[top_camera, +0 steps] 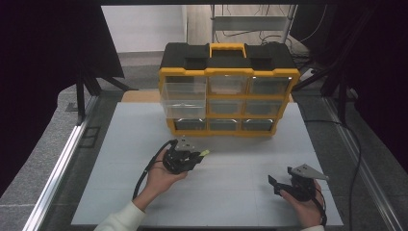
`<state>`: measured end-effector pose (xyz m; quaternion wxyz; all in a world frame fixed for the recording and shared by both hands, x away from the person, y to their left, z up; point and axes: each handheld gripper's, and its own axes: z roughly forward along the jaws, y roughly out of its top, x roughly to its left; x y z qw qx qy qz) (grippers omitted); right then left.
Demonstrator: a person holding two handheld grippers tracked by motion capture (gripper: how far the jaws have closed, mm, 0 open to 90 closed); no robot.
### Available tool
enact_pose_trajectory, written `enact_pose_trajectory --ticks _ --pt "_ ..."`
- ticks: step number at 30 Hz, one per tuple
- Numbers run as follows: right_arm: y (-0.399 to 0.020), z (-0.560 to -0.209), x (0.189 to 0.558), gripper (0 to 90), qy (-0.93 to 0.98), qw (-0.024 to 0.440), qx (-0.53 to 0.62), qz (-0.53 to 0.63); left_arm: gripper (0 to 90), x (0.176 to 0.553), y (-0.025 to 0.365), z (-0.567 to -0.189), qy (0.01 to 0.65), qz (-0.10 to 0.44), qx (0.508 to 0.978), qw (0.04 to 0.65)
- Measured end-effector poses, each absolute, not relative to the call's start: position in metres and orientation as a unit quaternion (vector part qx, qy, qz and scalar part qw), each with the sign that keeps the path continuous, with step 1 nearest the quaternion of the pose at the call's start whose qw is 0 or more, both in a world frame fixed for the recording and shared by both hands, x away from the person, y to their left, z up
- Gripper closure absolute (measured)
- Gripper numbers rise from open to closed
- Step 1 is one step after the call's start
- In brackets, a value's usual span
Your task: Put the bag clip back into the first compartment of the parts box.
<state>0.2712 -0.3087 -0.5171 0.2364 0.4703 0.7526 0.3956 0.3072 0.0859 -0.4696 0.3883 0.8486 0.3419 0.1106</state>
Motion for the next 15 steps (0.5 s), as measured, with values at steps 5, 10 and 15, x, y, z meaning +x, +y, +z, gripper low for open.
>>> enact_pose_trajectory --ticks 5,10,15 --pt "-0.3092 -0.517 0.2711 16.9 0.752 0.235 0.47 0.397 78.1 0.306 0.0876 -0.4655 0.343 0.113 0.845 0.394" --pt "-0.3087 -0.517 0.271 16.9 0.753 0.236 0.471 0.396 78.1 0.3056 0.0874 -0.4656 0.341 0.112 0.846 0.395" --pt "-0.3092 -0.517 0.2711 16.9 0.752 0.235 0.47 0.397 78.1 0.3052 0.0874 -0.4651 0.34 0.112 0.846 0.396"
